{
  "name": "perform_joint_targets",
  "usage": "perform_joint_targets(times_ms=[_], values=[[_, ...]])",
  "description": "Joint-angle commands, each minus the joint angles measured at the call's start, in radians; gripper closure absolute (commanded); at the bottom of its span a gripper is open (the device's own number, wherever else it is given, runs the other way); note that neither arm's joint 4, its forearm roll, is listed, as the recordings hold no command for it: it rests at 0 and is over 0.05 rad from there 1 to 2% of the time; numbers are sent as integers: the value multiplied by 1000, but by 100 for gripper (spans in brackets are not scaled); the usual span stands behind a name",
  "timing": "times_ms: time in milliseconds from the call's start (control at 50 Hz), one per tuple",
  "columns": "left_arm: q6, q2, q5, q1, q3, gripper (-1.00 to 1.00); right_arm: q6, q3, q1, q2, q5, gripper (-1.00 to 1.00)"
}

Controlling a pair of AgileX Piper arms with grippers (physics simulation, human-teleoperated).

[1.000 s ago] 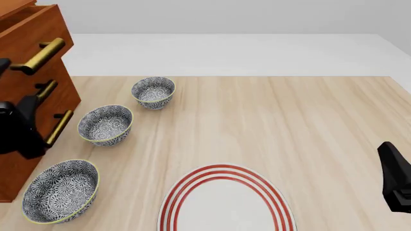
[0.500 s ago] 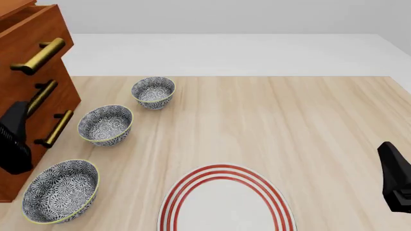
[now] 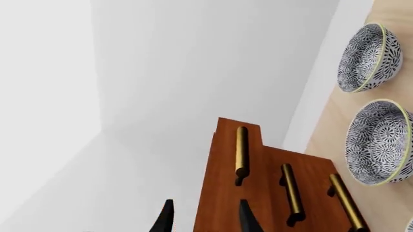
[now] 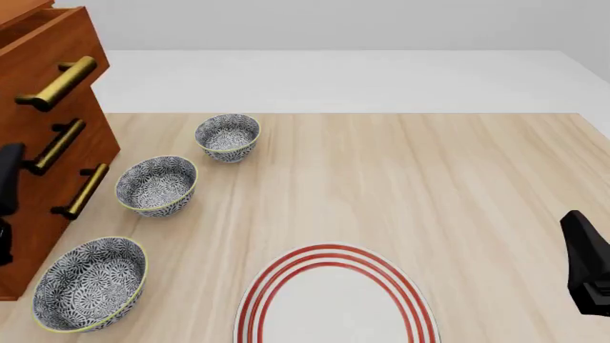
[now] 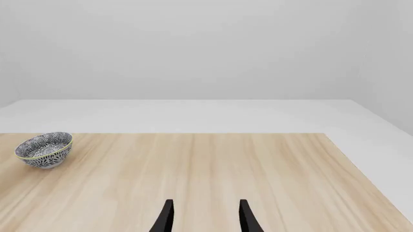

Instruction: Open the top drawer of the cabinet.

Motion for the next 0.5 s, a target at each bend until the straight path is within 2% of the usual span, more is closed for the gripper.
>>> perform_joint_targets(times_ms=[20, 100, 180, 220, 240, 300, 400, 420, 460, 480, 500], values=[[-67, -69, 97, -21, -57, -100, 0, 0, 0, 0, 0, -100], [-53, -77, 107, -23, -58, -100, 0, 0, 0, 0, 0, -100], [-90, -111, 174, -39, -109, -100, 0, 0, 0, 0, 0, -100], [-77, -121, 181, -36, -108, -100, 0, 0, 0, 0, 0, -100], [-106, -129, 205, -39, -134, -100, 0, 0, 0, 0, 0, -100], [-105, -145, 223, -39, -140, -100, 0, 0, 0, 0, 0, -100], [-212, -148, 285, -49, -227, -100, 0, 0, 0, 0, 0, -100], [-257, -142, 310, -52, -262, -100, 0, 0, 0, 0, 0, -100], [-252, -141, 312, -56, -260, -100, 0, 0, 0, 0, 0, -100], [-272, -135, 322, -62, -279, -100, 0, 0, 0, 0, 0, -100], [-325, -125, 347, -66, -322, -100, 0, 0, 0, 0, 0, -100]])
